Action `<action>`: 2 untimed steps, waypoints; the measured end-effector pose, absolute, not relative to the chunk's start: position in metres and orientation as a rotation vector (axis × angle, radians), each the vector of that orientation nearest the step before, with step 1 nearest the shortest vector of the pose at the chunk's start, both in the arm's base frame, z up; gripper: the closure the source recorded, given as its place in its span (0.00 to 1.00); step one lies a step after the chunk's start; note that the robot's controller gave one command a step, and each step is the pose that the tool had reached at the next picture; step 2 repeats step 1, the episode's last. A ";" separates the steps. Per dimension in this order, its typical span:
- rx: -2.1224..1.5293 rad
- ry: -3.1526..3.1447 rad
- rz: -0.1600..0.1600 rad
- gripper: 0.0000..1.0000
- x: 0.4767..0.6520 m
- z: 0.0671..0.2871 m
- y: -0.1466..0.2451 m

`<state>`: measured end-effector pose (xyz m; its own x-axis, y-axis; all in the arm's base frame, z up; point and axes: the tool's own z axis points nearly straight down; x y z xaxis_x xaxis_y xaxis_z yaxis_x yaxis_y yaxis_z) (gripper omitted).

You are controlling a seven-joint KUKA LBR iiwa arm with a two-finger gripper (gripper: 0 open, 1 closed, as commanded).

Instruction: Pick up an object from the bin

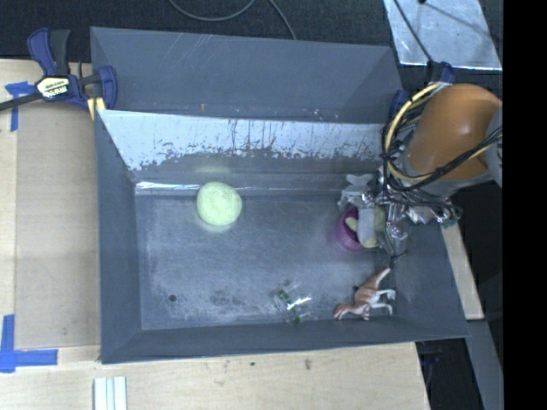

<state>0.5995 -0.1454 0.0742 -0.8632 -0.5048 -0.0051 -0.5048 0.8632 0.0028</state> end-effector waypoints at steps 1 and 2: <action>-0.555 3.078 0.001 1.00 0.629 0.076 -0.130; -0.555 3.078 0.001 1.00 0.629 0.076 -0.130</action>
Offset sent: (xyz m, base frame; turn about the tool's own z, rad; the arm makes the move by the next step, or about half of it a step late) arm 0.0000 0.0000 0.0000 0.0000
